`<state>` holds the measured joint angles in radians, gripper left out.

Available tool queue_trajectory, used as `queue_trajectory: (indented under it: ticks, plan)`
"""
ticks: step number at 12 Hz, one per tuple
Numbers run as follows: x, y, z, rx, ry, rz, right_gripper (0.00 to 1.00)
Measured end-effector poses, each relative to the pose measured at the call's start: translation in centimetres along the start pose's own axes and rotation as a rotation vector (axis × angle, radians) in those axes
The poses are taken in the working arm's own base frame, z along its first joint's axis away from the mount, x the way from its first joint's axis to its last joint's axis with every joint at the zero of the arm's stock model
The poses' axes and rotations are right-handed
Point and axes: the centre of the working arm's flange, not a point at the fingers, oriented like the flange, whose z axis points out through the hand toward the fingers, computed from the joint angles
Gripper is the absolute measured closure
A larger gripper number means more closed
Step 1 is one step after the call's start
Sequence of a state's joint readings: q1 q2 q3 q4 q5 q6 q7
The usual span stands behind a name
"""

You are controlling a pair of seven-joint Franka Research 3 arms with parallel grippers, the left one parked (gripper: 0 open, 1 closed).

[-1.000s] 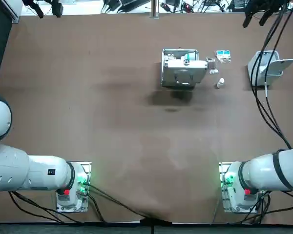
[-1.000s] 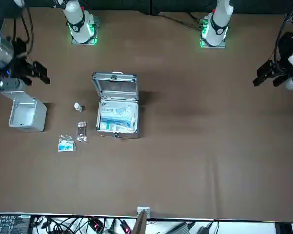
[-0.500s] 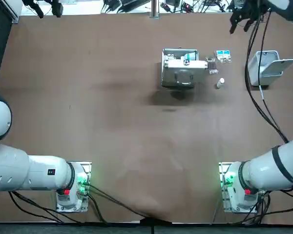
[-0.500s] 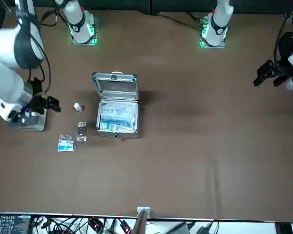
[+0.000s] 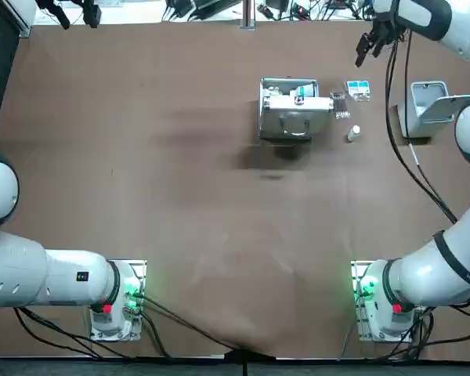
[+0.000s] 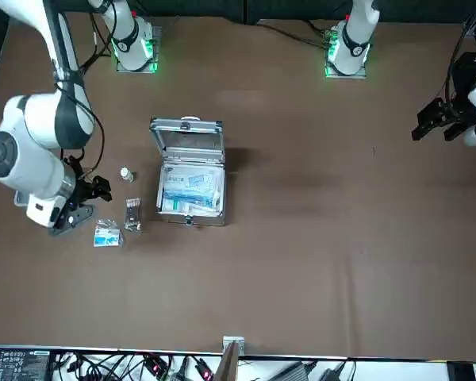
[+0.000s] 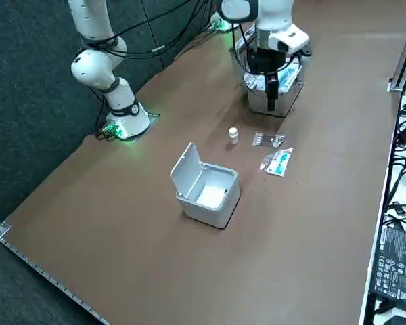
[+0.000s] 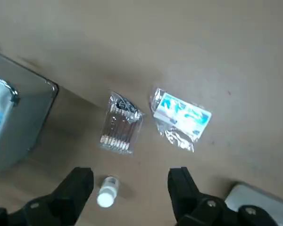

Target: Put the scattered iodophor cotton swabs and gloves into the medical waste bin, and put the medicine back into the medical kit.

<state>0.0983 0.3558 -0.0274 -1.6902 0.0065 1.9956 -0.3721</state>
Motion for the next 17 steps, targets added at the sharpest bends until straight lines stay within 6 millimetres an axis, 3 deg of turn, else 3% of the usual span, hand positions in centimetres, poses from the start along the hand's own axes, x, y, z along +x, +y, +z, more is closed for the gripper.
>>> queue_trajectory:
  ticks: [5, 6, 8, 9, 12, 17]
  plan:
    - [2.4, 0.2, 4.8, -0.049, -0.028, -0.198, 0.07]
    - [2.8, 0.0, 5.7, -0.077, -0.037, -0.229, 0.15]
    - [3.4, -0.2, 7.6, -0.101, -0.048, -0.315, 0.2]
    - [3.7, -0.2, 8.3, -0.105, -0.046, -0.355, 0.33]
    - [4.4, -0.1, 11.2, -0.115, -0.031, -0.445, 0.42]
    - [5.0, 0.0, 14.8, -0.117, -0.024, -0.469, 0.43]
